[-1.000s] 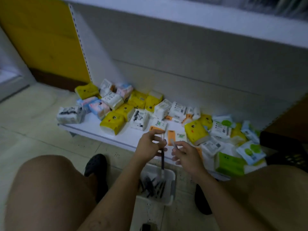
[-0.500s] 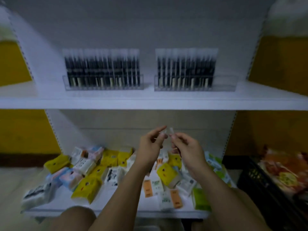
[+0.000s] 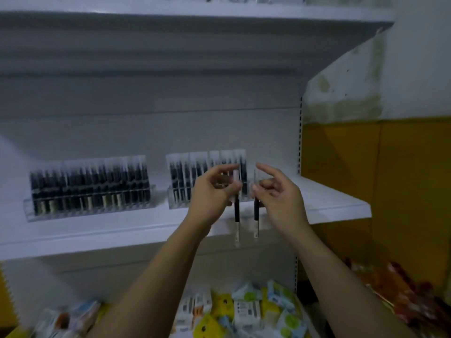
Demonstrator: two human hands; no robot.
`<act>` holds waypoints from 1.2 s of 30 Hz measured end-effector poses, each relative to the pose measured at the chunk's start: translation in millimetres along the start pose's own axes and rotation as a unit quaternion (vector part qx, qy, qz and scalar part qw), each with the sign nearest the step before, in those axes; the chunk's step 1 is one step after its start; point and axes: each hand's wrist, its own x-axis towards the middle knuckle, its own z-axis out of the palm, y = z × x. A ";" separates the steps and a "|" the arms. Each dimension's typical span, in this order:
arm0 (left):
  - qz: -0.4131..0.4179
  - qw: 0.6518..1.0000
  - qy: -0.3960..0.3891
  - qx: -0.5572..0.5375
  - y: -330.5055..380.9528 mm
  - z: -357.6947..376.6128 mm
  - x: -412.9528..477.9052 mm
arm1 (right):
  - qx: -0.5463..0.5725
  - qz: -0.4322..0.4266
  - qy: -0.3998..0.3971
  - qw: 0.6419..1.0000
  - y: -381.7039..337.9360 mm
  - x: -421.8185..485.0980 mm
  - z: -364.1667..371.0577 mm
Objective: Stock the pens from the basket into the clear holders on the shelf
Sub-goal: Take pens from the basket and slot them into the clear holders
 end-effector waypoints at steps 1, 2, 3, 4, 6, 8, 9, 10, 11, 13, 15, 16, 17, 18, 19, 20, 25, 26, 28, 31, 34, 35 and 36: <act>0.010 1.000 -0.008 0.012 5.6 4.3 7.7 | -0.004 -0.005 0.006 1.000 0.5 8.4 -5.2; 0.022 0.999 -0.014 0.031 10.4 8.7 15.7 | -0.008 -0.008 0.013 1.000 1.0 16.7 -10.1; 0.035 0.998 -0.015 0.057 14.3 13.0 23.7 | -0.011 -0.012 0.020 1.000 2.0 25.0 -15.0; 0.048 0.995 -0.011 0.088 17.5 16.7 31.6 | -0.013 -0.018 0.025 0.999 3.4 33.1 -19.9; 0.075 0.988 0.001 0.138 22.2 23.6 49.1 | -0.021 -0.028 0.034 0.999 6.3 49.8 -28.9; 0.098 0.980 0.013 0.171 25.8 30.0 66.7 | -0.035 -0.035 0.043 0.998 9.6 67.5 -35.9; 0.111 0.976 0.018 0.187 27.2 33.0 75.4 | -0.040 -0.037 0.047 0.997 11.5 76.8 -38.5; 0.127 0.970 0.022 0.205 28.3 36.0 84.3 | -0.045 -0.040 0.050 0.997 13.5 86.1 -40.2; 0.147 0.963 0.025 0.223 29.3 38.5 93.1 | -0.047 -0.044 0.055 0.996 15.5 95.1 -41.2; 0.180 0.952 0.036 0.246 30.0 42.2 111.0 | -0.048 -0.057 0.064 0.995 21.2 112.3 -41.7; 0.202 0.943 0.053 0.259 28.4 44.1 129.6 | -0.048 -0.066 0.073 0.994 27.7 128.3 -40.4; 0.210 0.939 0.059 0.266 26.7 44.7 138.4 | -0.046 -0.067 0.076 0.994 31.5 136.2 -39.5; 0.214 0.936 0.061 0.274 24.8 45.6 146.3 | -0.045 -0.068 0.079 0.994 35.6 143.9 -38.5; 0.215 0.933 0.060 0.283 22.2 46.6 153.5 | -0.043 -0.068 0.081 0.993 40.0 151.2 -37.5; 0.211 0.931 0.057 0.293 19.1 48.0 160.0 | -0.042 -0.068 0.083 0.993 44.6 158.1 -36.5; 0.206 0.928 0.053 0.305 15.6 49.2 166.0 | -0.041 -0.067 0.084 0.993 49.9 164.7 -35.3; 0.174 0.924 0.042 0.337 -4.0 52.1 185.4 | -0.031 -0.057 0.072 0.995 74.3 185.1 -26.2; 0.169 0.925 0.040 0.339 -7.5 52.4 187.0 | -0.031 -0.056 0.072 0.995 77.9 187.9 -24.4; 0.167 0.925 0.044 0.337 -11.8 52.3 188.3 | -0.030 -0.055 0.072 0.995 83.5 191.8 -21.3; 0.166 0.921 0.048 0.349 -13.2 50.4 189.6 | -0.033 -0.051 0.061 0.996 90.0 193.9 -16.8; 0.146 0.917 0.022 0.372 -19.2 49.6 187.5 | -0.055 -0.040 0.018 0.997 95.4 192.4 -15.2; 0.137 0.914 0.015 0.381 -22.2 50.4 186.3 | -0.072 -0.034 -0.006 0.997 96.5 190.9 -15.6; 0.128 0.911 0.011 0.392 -24.7 51.7 185.1 | -0.097 -0.029 -0.033 0.994 97.5 188.6 -16.5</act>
